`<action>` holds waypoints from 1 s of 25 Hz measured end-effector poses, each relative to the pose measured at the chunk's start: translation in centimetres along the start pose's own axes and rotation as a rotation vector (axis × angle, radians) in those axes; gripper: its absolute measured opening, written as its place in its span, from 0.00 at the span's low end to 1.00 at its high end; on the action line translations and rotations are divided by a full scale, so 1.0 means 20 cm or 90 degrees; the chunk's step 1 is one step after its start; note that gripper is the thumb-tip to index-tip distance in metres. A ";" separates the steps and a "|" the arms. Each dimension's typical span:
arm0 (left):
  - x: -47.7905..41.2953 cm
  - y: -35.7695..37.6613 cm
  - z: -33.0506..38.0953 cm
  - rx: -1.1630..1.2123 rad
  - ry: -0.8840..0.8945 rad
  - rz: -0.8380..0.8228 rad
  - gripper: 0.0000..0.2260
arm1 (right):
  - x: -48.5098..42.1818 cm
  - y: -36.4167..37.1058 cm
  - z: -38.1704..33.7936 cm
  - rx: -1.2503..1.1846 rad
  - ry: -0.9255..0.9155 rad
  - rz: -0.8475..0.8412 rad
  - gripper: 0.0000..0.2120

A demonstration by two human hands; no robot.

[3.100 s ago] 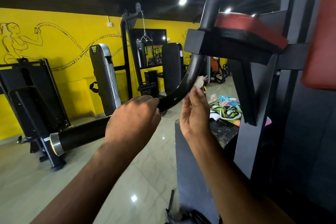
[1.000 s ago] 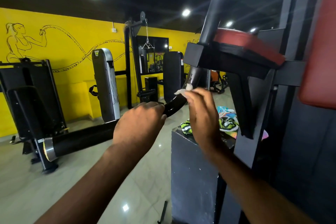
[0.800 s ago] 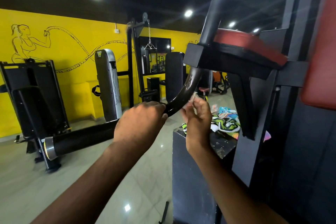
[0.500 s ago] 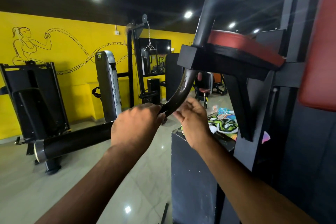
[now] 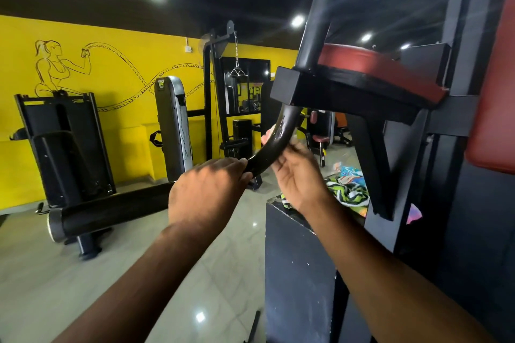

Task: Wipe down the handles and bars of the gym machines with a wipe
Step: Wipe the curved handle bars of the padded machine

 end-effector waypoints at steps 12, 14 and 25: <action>-0.01 0.04 -0.02 0.010 -0.008 0.021 0.06 | 0.13 -0.02 -0.08 0.578 -0.580 0.043 0.06; -0.01 0.04 -0.01 0.012 -0.011 0.017 0.06 | 0.15 -0.01 -0.09 0.750 -0.686 0.000 0.06; -0.02 0.03 0.01 0.006 -0.014 0.036 0.04 | 0.13 0.18 -0.15 1.230 -0.829 -0.021 0.18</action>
Point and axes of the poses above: each hand's wrist, its own x-axis away from the middle knuckle, its own y-axis out of the palm, z = x × y, the point moved 4 cm from there along -x, towards the middle knuckle, and after that the axes turned 4 degrees about -y, right-handed, at the moved point
